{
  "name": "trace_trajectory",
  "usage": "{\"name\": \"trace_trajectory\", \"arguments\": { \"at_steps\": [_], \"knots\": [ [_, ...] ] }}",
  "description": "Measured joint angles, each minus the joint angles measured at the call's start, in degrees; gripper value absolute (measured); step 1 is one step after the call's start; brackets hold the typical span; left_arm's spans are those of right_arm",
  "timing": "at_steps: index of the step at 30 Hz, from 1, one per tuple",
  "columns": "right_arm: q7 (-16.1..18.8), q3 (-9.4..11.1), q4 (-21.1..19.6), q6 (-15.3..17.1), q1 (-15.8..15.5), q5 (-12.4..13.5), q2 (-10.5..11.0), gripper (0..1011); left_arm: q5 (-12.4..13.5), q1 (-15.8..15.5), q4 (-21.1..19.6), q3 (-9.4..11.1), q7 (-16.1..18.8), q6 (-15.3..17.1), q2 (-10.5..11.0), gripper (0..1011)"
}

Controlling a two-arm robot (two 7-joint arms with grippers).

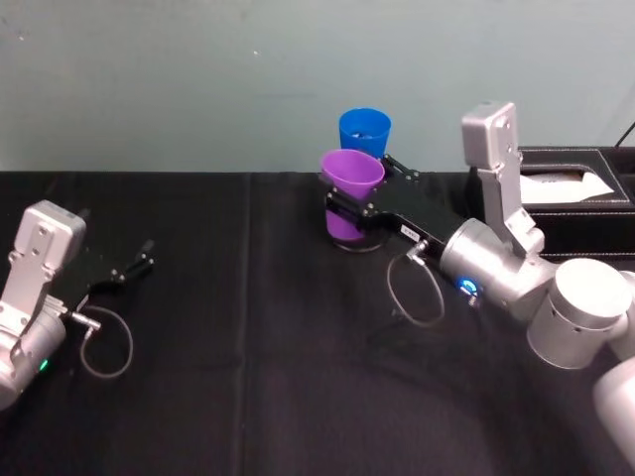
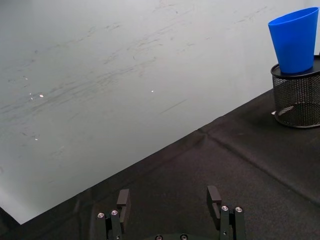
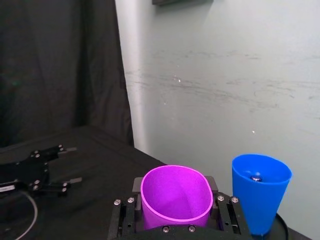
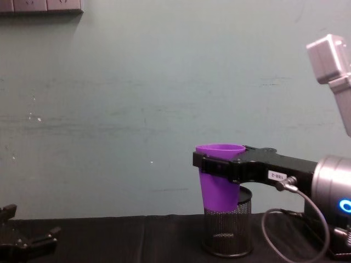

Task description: Pick up one cup with a gripper and tap it against the other cup.

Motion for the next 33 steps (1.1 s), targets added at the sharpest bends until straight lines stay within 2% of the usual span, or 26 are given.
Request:
{"name": "trace_trajectory", "arguments": {
  "at_steps": [7,13,22,33],
  "knots": [
    [-1.3,0.2,-4.7,-1.4,-4.9,-0.8,2.3,731,0.0,0.0,0.0,0.0,0.0,0.0,0.0,1000],
    [-2.0,0.3,-5.5,-3.4,-8.3,-2.0,3.2,731,0.0,0.0,0.0,0.0,0.0,0.0,0.0,1000],
    [-1.9,1.4,-2.4,-7.0,-10.4,-2.4,2.5,731,0.0,0.0,0.0,0.0,0.0,0.0,0.0,1000],
    [-1.7,2.0,1.5,-9.6,-11.6,-3.0,0.8,731,0.0,0.0,0.0,0.0,0.0,0.0,0.0,1000]
  ]
}}
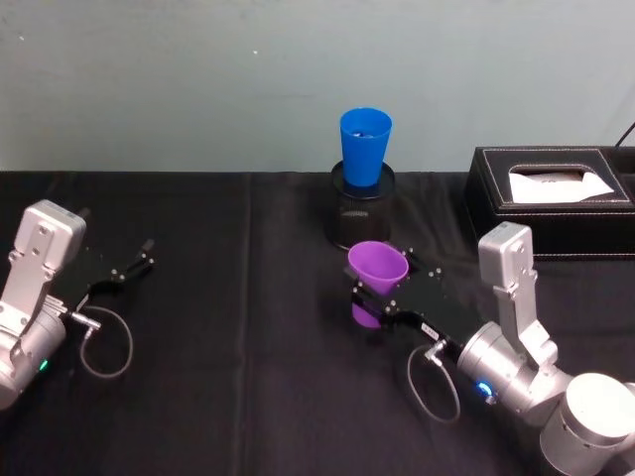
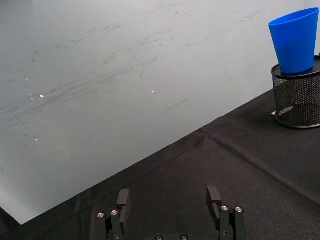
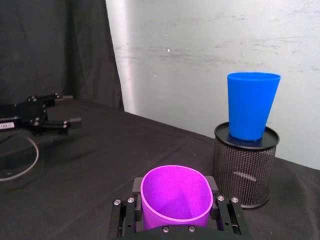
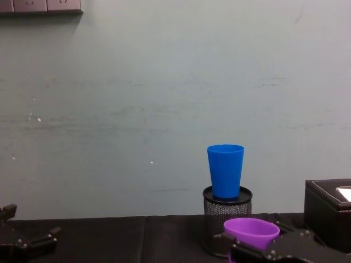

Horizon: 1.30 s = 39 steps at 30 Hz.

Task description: Pick up one cup with a gripper and tap it against the other cup.

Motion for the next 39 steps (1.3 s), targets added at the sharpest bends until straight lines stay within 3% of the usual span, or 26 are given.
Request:
{"name": "trace_trajectory", "arguments": {
  "at_steps": [8,19,39],
  "knots": [
    [-1.4,-0.1,-0.6,-1.9,-1.8,-3.6,-0.3,731,0.0,0.0,0.0,0.0,0.0,0.0,0.0,1000],
    [-2.4,0.9,-0.5,-3.5,-2.9,-6.1,-0.9,731,0.0,0.0,0.0,0.0,0.0,0.0,0.0,1000],
    [-2.3,2.0,1.3,-4.8,-3.8,-7.4,-2.4,731,0.0,0.0,0.0,0.0,0.0,0.0,0.0,1000]
  ]
}}
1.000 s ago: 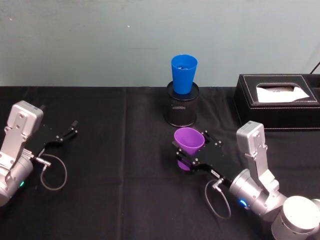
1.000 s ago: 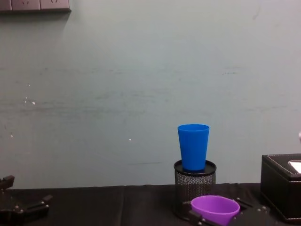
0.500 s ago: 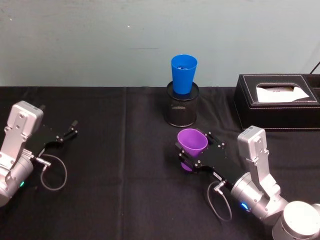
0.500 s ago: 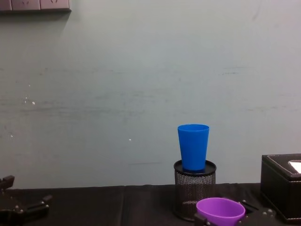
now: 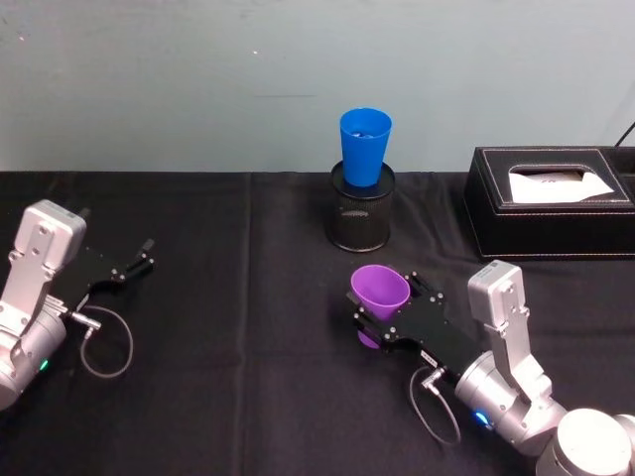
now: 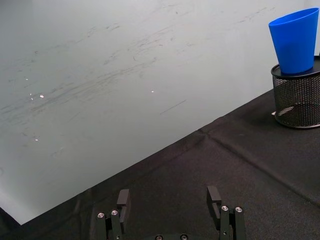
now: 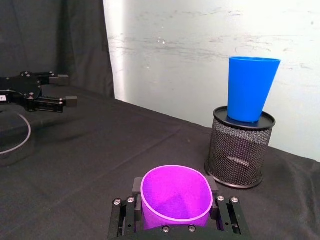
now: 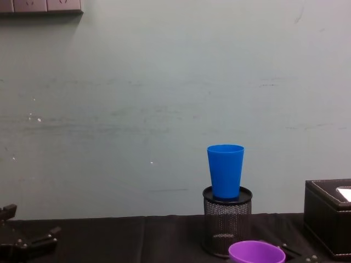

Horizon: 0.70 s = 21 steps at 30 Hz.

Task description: Pick up one cup with a gripper and tap it against the other cup.

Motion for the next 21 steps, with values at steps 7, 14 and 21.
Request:
{"name": "trace_trajectory", "arguments": {
  "at_steps": [7,14,21],
  "knots": [
    [0.0,0.1,0.4,-0.2,0.0,0.0,-0.3,731,0.0,0.0,0.0,0.0,0.0,0.0,0.0,1000],
    [0.0,0.1,0.3,-0.2,0.1,0.0,-0.2,787,0.0,0.0,0.0,0.0,0.0,0.0,0.0,1000],
    [0.0,0.0,0.2,-0.1,0.1,0.0,-0.1,969,0.0,0.0,0.0,0.0,0.0,0.0,0.0,1000]
  ]
}}
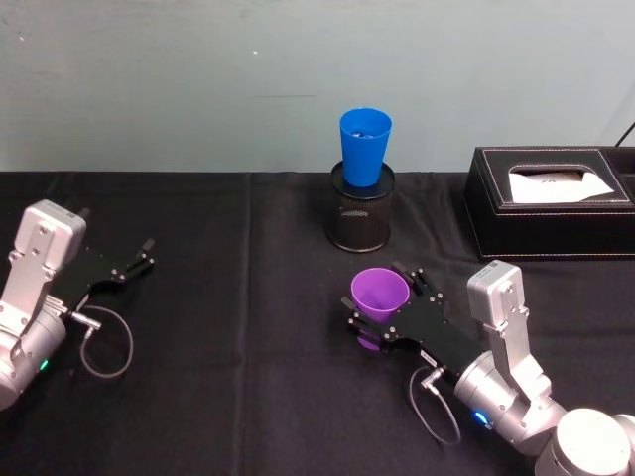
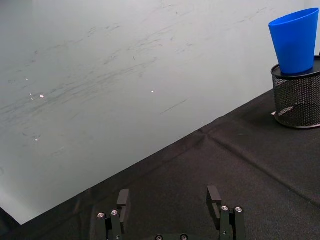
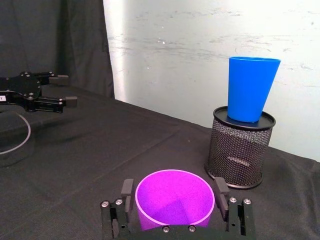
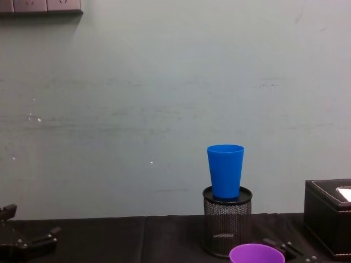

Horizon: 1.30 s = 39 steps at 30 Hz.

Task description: Pick up one cup with a gripper and tap it against the other cup.

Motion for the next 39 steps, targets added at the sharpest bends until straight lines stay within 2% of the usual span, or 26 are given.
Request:
{"name": "trace_trajectory", "arguments": {
  "at_steps": [1,9,13,19,20,24,27,33,39],
  "knots": [
    [0.0,0.0,0.0,0.0,0.0,0.0,0.0,1003,0.0,0.0,0.0,0.0,0.0,0.0,0.0,1000],
    [0.3,-0.1,-0.7,0.0,0.0,0.0,0.1,1002,0.0,0.0,0.0,0.0,0.0,0.0,0.0,1000],
    [0.7,-0.2,-3.2,0.0,-0.4,-0.2,0.5,1003,0.0,0.0,0.0,0.0,0.0,0.0,0.0,1000],
    [-0.5,1.3,-9.4,0.2,-2.4,0.0,1.2,1003,0.0,0.0,0.0,0.0,0.0,0.0,0.0,1000],
    [-0.5,1.3,-9.4,0.2,-2.4,0.0,1.2,1003,0.0,0.0,0.0,0.0,0.0,0.0,0.0,1000],
    [-4.0,3.7,-13.5,1.4,-4.9,-0.2,1.2,1003,0.0,0.0,0.0,0.0,0.0,0.0,0.0,1000],
    [-7.0,5.5,-15.1,2.0,-6.6,-0.9,0.5,1003,0.0,0.0,0.0,0.0,0.0,0.0,0.0,1000],
    [-13.6,9.4,-15.9,2.9,-9.7,-2.9,-1.9,1003,0.0,0.0,0.0,0.0,0.0,0.0,0.0,1000],
    [-18.6,11.9,-15.2,4.7,-11.3,-4.9,-4.4,1002,0.0,0.0,0.0,0.0,0.0,0.0,0.0,1000]
  ]
}}
